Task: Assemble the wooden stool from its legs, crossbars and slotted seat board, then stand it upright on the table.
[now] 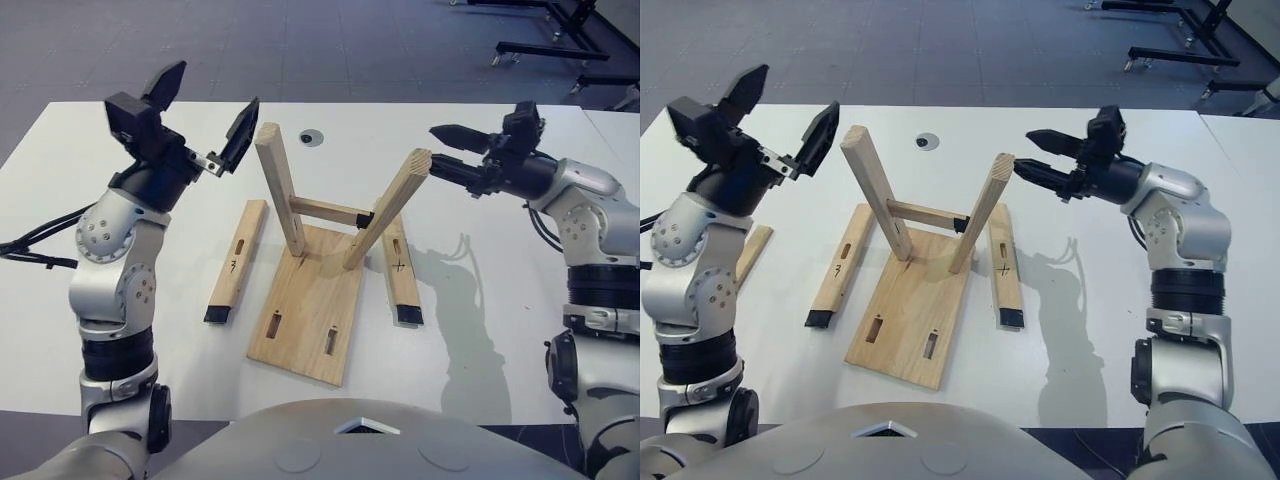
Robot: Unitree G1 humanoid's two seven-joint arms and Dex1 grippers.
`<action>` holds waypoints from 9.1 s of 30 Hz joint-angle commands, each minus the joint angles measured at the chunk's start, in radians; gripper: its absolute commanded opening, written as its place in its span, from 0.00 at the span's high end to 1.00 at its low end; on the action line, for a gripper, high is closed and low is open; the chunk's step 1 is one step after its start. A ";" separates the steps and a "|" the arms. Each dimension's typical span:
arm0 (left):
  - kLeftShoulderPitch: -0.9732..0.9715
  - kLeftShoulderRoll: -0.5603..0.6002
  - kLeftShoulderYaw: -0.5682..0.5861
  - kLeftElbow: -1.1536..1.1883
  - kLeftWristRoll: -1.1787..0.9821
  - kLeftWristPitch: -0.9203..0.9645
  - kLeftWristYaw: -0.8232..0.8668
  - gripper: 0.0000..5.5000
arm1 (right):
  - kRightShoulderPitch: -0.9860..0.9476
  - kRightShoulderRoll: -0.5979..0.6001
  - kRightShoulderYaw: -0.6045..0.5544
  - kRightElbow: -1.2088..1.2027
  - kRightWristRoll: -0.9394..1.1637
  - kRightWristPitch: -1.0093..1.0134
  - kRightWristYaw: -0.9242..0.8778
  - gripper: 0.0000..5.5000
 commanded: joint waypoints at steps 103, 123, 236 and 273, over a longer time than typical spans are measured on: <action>0.499 0.206 0.082 0.410 0.233 0.244 -0.099 0.50 | 0.445 0.310 -0.006 -0.639 0.354 0.280 -0.585 0.32; 0.247 0.049 0.040 0.154 0.205 -0.151 0.001 0.77 | 0.300 0.371 0.012 -0.605 0.530 0.320 -0.643 0.32; 0.225 -0.058 -0.061 0.030 0.287 -0.046 0.194 0.50 | 0.638 0.510 0.078 -0.848 0.005 0.228 -1.263 0.93; 0.158 -0.066 -0.097 0.127 0.340 -0.115 0.181 0.50 | 0.450 0.452 0.159 -0.394 -0.314 -0.034 -1.072 0.93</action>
